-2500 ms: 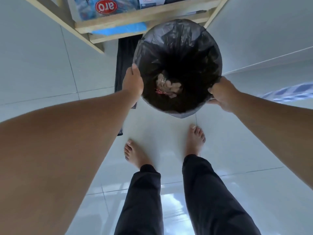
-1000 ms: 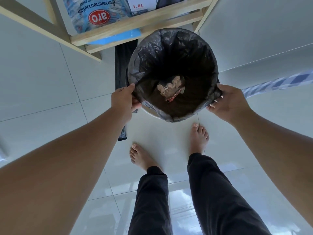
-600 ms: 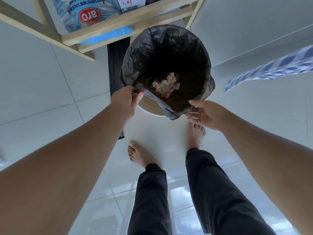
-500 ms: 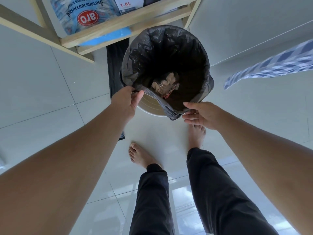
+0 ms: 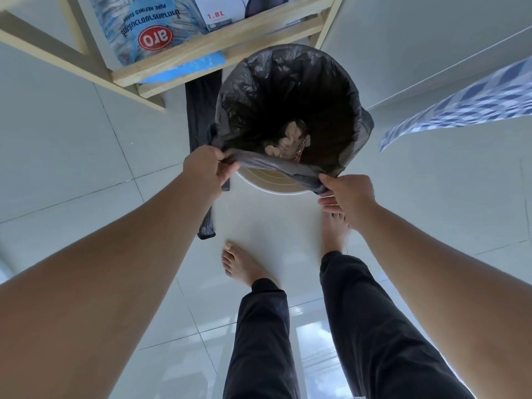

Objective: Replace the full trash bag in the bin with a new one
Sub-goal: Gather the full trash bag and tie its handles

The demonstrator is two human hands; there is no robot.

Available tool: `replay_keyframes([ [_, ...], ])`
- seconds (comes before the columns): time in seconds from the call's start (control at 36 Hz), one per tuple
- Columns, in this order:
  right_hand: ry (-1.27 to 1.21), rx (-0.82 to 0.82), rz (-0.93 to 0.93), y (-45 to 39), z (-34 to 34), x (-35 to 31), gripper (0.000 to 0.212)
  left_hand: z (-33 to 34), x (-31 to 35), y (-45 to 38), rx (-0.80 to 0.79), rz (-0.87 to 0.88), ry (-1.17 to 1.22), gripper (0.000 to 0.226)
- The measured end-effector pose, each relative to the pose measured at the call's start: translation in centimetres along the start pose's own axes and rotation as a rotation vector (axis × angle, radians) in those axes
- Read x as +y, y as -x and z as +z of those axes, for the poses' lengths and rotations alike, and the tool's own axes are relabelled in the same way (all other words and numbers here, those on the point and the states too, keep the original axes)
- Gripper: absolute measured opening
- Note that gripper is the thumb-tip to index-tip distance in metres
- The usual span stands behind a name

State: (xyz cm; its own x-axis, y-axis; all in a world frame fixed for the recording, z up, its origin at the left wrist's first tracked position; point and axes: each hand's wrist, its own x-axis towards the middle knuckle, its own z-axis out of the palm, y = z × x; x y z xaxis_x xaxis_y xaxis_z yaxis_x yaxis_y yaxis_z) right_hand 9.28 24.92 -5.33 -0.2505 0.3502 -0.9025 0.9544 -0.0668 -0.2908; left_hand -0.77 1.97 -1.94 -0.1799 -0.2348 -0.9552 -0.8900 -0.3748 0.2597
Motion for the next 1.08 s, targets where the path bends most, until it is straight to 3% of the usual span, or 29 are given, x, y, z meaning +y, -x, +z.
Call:
replay_keyframes([
  [0.06,0.019,0.098,-0.037,0.2,-0.4,-0.3,0.025,-0.2,0.6,-0.6,0.066,0.022,-0.069,0.023],
  [0.14,-0.049,0.1,0.031,-0.3,-1.0,-0.7,0.014,-0.8,1.5,-1.3,0.121,0.077,-0.194,0.026],
  [0.25,-0.147,0.137,0.03,-1.2,-1.9,-1.6,0.012,-0.6,2.5,-1.4,0.056,0.081,-0.022,0.027],
  [0.33,-0.446,0.122,0.041,-1.2,-2.5,-3.0,0.002,-0.3,3.4,-1.1,-0.019,0.111,0.038,0.048],
  [0.42,-0.763,0.003,0.055,-1.5,-3.0,-4.6,0.01,-0.2,3.8,-0.7,-0.072,0.172,0.034,0.072],
  [0.61,-1.033,-0.18,0.054,-1.1,-4.0,-8.7,0.026,-0.9,3.7,3.0,-0.335,0.194,0.071,0.013],
  [0.69,-1.145,-0.278,0.024,0.1,-4.4,-9.7,0.025,-1.3,3.6,2.7,-0.371,0.216,-0.148,0.021],
  [0.75,-1.216,-0.369,0.055,1.0,-5.0,-10.2,0.021,-1.6,3.8,2.5,-0.283,0.263,-0.249,0.022],
  [0.83,-1.004,-0.427,0.036,2.0,-5.6,-10.8,0.006,-2.3,4.3,2.4,-0.121,0.372,-0.352,0.017],
  [0.86,-0.877,-0.407,0.003,2.0,-5.7,-10.8,0.012,-2.4,4.5,2.5,-0.092,0.413,-0.367,0.019],
  [0.97,-0.372,-0.145,-0.207,3.0,-5.5,-11.8,0.011,-2.6,5.3,3.3,-0.019,0.52,-0.277,0.021],
  [1.08,-0.283,-0.037,-0.38,3.6,-5.8,-12.9,0.013,-2.5,6.4,3.6,-0.015,0.582,-0.16,0.017],
])
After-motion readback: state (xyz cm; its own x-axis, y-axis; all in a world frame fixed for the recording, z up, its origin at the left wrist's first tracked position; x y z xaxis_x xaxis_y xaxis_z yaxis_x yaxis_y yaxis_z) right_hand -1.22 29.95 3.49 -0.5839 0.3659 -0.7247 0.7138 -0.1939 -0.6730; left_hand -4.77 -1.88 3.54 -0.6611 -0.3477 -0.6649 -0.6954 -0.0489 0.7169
